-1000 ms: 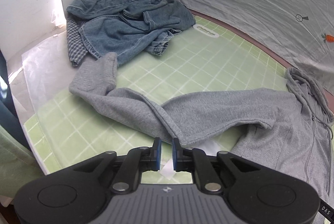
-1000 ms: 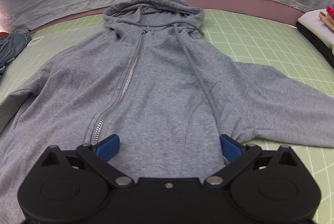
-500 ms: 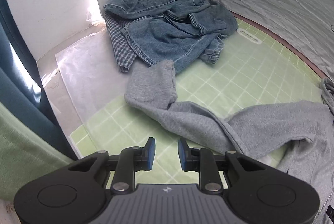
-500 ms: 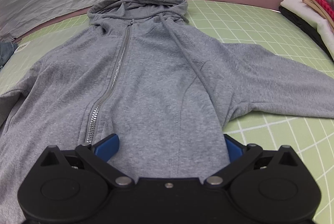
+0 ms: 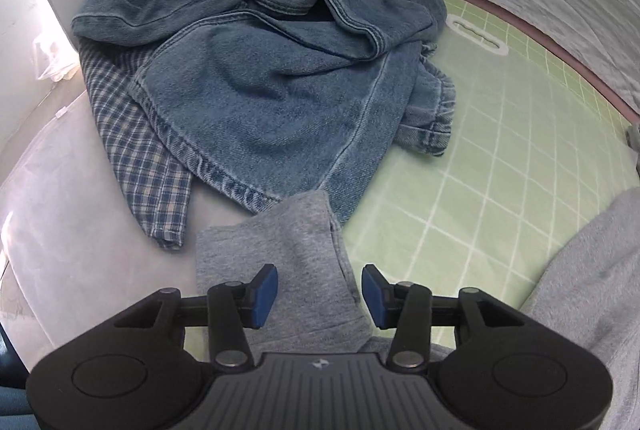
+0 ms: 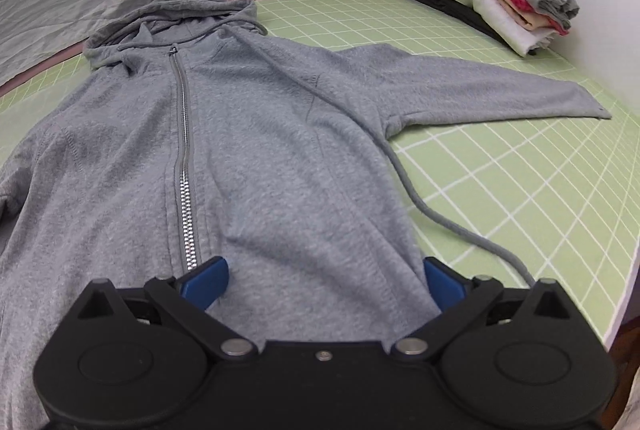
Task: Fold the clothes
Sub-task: 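Move the open left tool to the sleeve cuff beside the denim jacket, then grasp the grey sleeve cuff with the left tool and lift it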
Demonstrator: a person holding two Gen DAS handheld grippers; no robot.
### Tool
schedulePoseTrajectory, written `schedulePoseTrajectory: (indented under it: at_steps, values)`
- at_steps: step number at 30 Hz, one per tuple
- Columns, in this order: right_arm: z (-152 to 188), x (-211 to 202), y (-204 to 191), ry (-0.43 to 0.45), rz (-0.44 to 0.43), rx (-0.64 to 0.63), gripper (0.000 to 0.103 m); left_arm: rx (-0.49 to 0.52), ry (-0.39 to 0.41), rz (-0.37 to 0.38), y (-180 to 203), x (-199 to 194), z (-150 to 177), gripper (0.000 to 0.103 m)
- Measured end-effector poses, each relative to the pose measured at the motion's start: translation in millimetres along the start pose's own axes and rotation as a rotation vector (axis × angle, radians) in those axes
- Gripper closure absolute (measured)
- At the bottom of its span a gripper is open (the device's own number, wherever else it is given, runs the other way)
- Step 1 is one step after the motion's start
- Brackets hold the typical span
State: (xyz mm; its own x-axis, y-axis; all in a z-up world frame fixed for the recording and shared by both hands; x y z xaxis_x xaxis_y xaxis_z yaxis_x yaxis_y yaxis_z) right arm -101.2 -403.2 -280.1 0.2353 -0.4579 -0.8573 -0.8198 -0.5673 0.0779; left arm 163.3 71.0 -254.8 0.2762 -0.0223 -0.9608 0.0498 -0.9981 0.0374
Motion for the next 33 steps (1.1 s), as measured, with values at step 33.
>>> schedulePoseTrajectory:
  at_steps: [33]
  values:
    - [35.2,-23.6,-9.1,0.051,0.025,-0.065,0.0,-0.068,0.569,0.318,-43.2,-161.5,-34.2,0.093]
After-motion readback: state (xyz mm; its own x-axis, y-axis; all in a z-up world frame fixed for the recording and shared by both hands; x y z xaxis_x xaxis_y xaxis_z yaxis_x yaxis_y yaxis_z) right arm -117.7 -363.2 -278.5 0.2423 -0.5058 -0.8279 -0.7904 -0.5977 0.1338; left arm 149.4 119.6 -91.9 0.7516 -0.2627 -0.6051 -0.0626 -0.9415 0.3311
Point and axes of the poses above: each gripper's, at about its wrist camera, not at the fingertips, and x roughly the way its jaws point, y to its right, z to its underside, the point moved 10 cm from there along x, roughly the way its jaws point, and after that the axes turned 8 degrees about -y, right-handed, at the moved point
